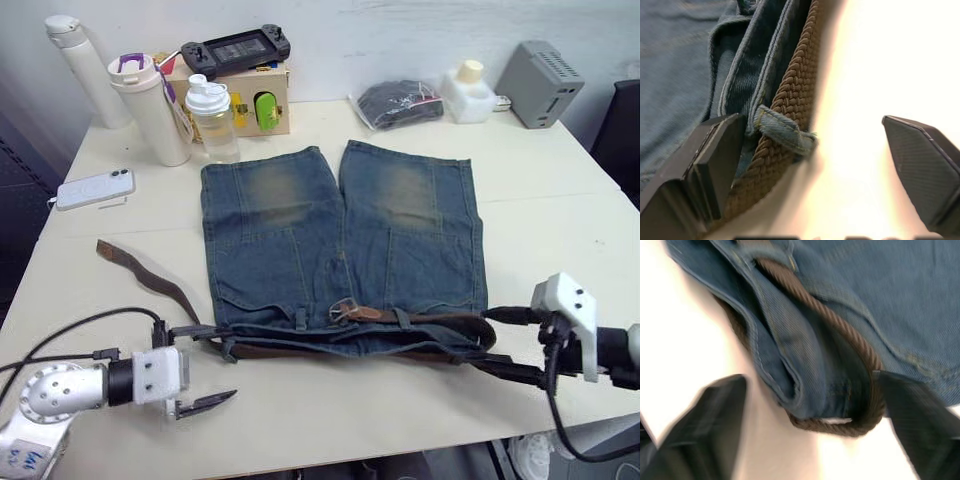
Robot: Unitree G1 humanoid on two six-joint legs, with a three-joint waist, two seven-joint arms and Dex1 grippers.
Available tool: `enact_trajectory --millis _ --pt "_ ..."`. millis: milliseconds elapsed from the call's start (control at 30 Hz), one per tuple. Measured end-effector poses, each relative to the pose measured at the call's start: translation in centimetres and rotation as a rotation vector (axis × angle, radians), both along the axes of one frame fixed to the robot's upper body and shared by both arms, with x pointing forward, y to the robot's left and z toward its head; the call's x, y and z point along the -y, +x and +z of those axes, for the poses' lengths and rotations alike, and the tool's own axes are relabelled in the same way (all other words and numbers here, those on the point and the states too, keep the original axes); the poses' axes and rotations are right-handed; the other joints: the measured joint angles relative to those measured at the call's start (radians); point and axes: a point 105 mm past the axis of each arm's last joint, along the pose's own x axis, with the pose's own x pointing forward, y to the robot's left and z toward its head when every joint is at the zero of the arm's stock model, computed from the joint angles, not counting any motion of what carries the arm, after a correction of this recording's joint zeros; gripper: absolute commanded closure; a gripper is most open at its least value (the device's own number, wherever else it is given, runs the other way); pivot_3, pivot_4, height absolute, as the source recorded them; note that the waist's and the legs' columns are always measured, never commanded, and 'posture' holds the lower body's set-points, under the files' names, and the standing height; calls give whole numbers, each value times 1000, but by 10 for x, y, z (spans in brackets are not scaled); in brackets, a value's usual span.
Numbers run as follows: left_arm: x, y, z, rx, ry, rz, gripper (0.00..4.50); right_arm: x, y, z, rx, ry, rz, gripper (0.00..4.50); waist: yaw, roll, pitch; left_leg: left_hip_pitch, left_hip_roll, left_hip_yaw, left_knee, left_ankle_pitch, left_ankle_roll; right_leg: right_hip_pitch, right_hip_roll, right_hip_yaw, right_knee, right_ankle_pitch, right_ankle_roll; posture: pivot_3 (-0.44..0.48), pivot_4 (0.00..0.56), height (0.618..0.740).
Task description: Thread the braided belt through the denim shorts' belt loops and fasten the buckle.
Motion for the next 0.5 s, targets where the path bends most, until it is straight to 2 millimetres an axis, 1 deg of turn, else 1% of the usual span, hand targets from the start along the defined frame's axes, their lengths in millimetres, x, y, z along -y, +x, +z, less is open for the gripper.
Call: enact_trajectory --millis 67,167,200,267,300,333,367,400,433,500 --pt "-6 2 17 -80 -39 20 0 -5 -2 22 20 65 59 58 -1 2 1 0 0 -1 0 0 0 0 0 0 0 0 0 0 150 690" --pt "-8 17 46 -117 -136 54 0 -13 -1 52 67 170 132 58 1 3 2 0 0 -2 0 0 0 1 0 -1 0 0 0 0 150 690" --pt "-10 27 55 -97 -169 76 0 -15 5 61 102 194 137 58 2 3 2 0 0 -2 1 0 0 1 0 -1 1 0 0 0 150 690" --pt "-12 56 76 -18 -237 122 0 -23 25 78 187 220 121 58 0 3 2 -1 -1 -1 1 1 -1 0 1 -2 1 0 0 0 150 690" --pt "-11 67 79 0 -248 143 0 -27 39 78 200 206 90 58 -1 3 2 1 -1 -1 0 1 -1 1 1 -1 2 0 0 0 150 690" --pt "-9 75 79 7 -257 155 0 -28 48 76 207 197 59 58 -2 3 1 0 -1 1 0 1 -1 0 1 -1 2 0 0 0 150 690" --pt "-7 83 75 -2 -264 174 0 -30 61 69 201 174 13 58 -2 3 1 -1 -2 1 -1 2 -2 -1 2 -1 5 0 0 0 150 690" --pt "-5 99 67 -25 -294 224 0 -32 84 60 194 147 -75 58 -5 2 1 0 -3 3 -1 2 -2 -2 3 -3 9 0 0 0 150 690" --pt "-1 111 60 -38 -312 253 0 -34 99 51 189 114 -126 58 -5 1 1 -3 -4 5 -1 3 -1 -5 4 -4 9 0 0 0 150 690" --pt "6 128 38 -83 -300 301 0 -39 116 27 150 35 -186 58 -4 0 2 -5 -5 7 -1 4 0 -10 6 -5 12 1 1 0 150 690"
